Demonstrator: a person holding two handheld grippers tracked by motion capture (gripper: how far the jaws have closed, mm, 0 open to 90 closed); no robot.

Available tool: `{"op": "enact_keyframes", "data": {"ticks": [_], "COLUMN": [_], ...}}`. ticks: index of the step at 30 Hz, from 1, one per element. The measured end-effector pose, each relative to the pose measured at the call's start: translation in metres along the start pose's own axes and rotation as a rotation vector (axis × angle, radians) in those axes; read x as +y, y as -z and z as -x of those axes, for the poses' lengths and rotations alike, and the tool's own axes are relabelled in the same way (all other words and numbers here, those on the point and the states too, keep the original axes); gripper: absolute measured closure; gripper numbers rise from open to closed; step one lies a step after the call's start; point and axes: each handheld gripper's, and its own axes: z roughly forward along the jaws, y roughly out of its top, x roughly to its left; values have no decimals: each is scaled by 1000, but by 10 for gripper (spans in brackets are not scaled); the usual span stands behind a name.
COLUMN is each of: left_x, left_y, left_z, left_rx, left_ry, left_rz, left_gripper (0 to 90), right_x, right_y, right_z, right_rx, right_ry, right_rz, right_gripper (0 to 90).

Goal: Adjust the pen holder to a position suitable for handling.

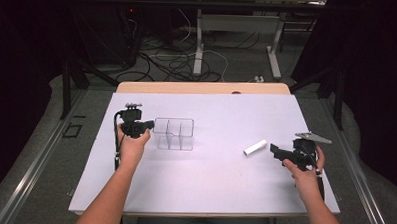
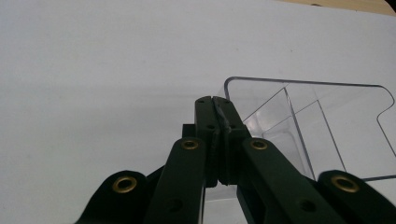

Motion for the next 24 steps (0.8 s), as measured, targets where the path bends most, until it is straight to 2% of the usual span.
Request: {"op": "enact_keyframes", "data": {"ticks": [5,13,24], "left_x": [-2,-6,-9], "left_y": [-1,-7,-17], "left_z": [4,22,48], "left_rx": [-17,-48,-78], "left_ry": [0,-22,-42], "left_rz": [-9,-25,-19], "left_gripper": [900,900,900], "right_x": [0,0,0], "right_y": [-1,-1,-1], "right_z": [0,0,1], "right_rx": [1,4,4], "right_ry": [2,0,-2], "right_rz": [1,-1,-1], "right_gripper": [72,72,73]}}
